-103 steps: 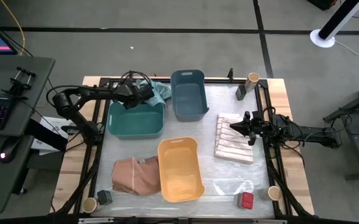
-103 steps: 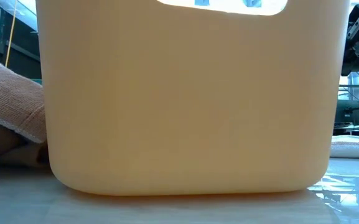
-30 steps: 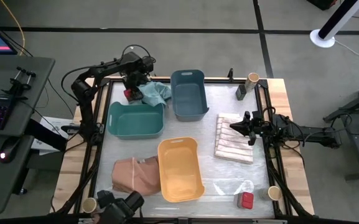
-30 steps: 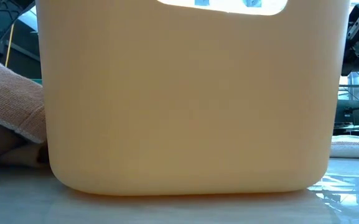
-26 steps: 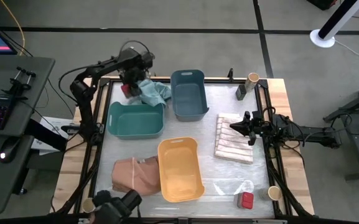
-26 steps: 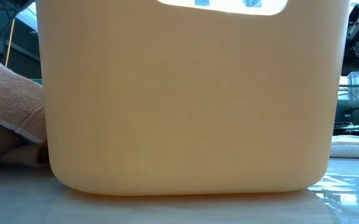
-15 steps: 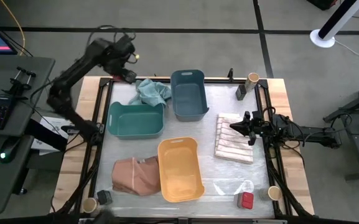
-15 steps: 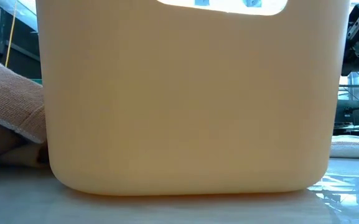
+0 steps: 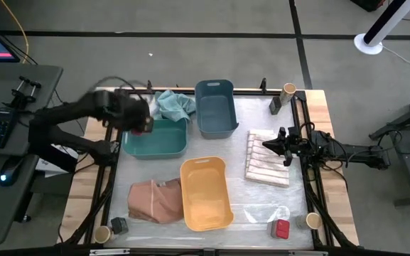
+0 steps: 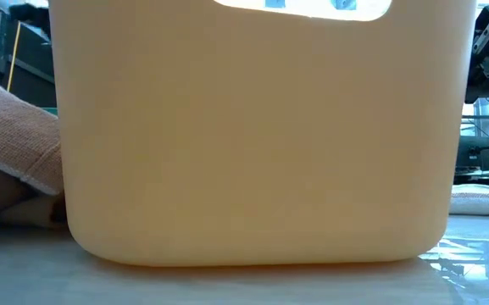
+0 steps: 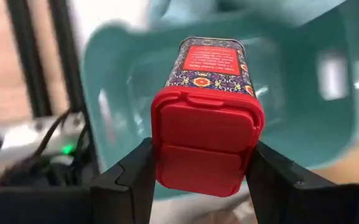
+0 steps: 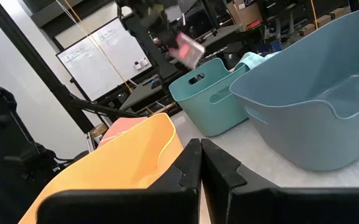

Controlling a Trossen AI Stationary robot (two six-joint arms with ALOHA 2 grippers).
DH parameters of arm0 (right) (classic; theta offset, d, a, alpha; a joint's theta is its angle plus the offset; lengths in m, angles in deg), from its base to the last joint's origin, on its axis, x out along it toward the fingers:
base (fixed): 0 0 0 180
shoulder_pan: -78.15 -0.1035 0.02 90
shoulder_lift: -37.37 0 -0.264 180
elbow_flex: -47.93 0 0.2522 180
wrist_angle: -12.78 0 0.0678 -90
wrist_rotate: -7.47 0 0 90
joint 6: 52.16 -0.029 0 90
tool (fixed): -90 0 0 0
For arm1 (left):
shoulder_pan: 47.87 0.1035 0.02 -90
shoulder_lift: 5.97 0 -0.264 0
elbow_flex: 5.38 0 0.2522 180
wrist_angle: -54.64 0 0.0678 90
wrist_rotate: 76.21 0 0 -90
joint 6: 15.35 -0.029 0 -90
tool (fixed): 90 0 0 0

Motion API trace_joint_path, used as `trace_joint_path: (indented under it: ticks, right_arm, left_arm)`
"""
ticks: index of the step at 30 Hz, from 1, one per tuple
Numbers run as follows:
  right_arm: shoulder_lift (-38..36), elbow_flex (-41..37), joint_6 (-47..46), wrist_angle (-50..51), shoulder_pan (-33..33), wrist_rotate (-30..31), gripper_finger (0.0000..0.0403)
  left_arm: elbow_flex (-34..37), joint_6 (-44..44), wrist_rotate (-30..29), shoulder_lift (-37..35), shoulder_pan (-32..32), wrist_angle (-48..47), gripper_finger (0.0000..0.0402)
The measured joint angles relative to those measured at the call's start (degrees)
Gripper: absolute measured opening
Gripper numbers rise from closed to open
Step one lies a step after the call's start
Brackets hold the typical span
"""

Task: Sort spices by type
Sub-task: Put the top red seasoning can into the green bin

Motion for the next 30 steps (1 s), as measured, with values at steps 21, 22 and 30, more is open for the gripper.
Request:
trace_joint_path:
  ticks: [21,22,30]
  right_arm:
    - [0.0,0.0,0.02,-0.02,-0.01,0.0,0.0001]
    - [0.0,0.02,0.02,0.0,-0.01,0.0,0.0001]
    - [0.0,0.02,0.0,-0.02,-0.01,0.0,0.0001]
  left_arm:
    - [14.11,-2.94,1.13,4.15,7.15,7.97,0.0057]
    - [14.11,-2.94,1.13,4.15,7.23,8.02,0.0056]
    - [14.11,-6.67,1.13,4.15,7.23,9.11,0.0054]
